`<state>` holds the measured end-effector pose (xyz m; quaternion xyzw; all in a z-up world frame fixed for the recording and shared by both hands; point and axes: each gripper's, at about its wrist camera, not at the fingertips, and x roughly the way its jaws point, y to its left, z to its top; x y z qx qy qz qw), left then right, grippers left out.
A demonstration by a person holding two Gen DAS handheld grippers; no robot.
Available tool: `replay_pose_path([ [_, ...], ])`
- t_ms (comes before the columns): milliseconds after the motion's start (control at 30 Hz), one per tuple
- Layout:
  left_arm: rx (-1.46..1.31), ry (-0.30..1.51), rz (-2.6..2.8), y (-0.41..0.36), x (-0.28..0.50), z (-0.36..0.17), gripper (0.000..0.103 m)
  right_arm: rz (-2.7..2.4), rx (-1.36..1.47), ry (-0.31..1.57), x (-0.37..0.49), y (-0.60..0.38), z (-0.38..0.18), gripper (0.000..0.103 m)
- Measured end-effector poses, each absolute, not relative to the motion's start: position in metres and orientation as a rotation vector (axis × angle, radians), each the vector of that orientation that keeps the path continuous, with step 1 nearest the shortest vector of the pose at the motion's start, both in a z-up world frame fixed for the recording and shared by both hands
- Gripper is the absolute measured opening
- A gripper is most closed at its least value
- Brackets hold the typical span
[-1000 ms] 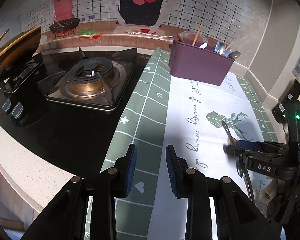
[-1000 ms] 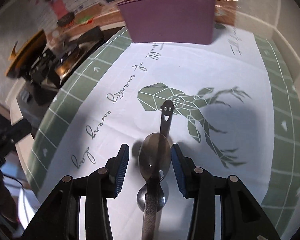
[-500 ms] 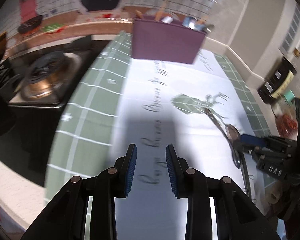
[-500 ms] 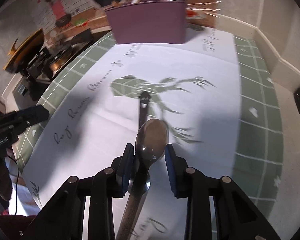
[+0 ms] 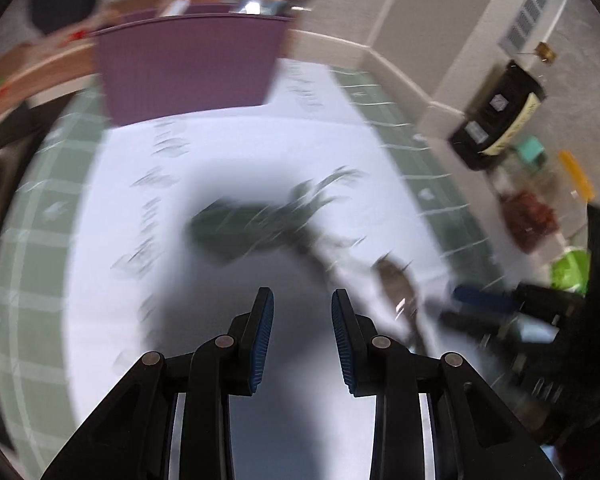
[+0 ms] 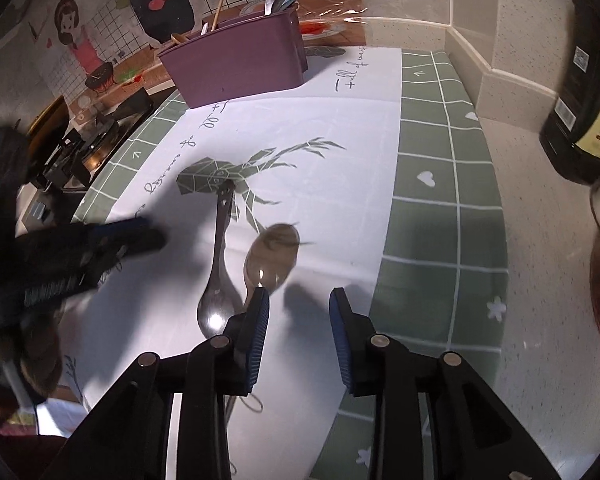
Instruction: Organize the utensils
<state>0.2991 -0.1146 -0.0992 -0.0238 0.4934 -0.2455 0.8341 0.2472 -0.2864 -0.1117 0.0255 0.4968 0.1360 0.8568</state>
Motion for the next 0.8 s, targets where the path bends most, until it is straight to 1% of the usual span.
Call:
replay_pose_path([
  [33,-0.052,1.047,-0.546,-0.121,0.307,-0.099,0.03,0.281,0.053,1.04,0.245,-0.288,-0.112,0.029],
  [100,-0.047,1.055,-0.592,-0.134,0.322,-0.098,0.023,0.279,0.064,1.03,0.24,-0.291,-0.11,0.029],
  [300,0.064,1.097,-0.667,-0.169,0.345,-0.105,0.015,0.253,0.111,1.016,0.234,-0.303,-0.107,0.03],
  [467,0.109,1.118,-0.657,-0.166,0.346,-0.111,0.013,0.251,0.119,1.012,0.231,-0.305,-0.106,0.03],
  [600,0.09,1.123,-0.654,-0.148,0.337,-0.112,0.013,0.256,0.115,1.01,0.232,-0.305,-0.105,0.032],
  [800,0.088,1.134,-0.598,-0.105,0.299,-0.111,0.013,0.275,0.1,1.024,0.235,-0.301,-0.107,0.034],
])
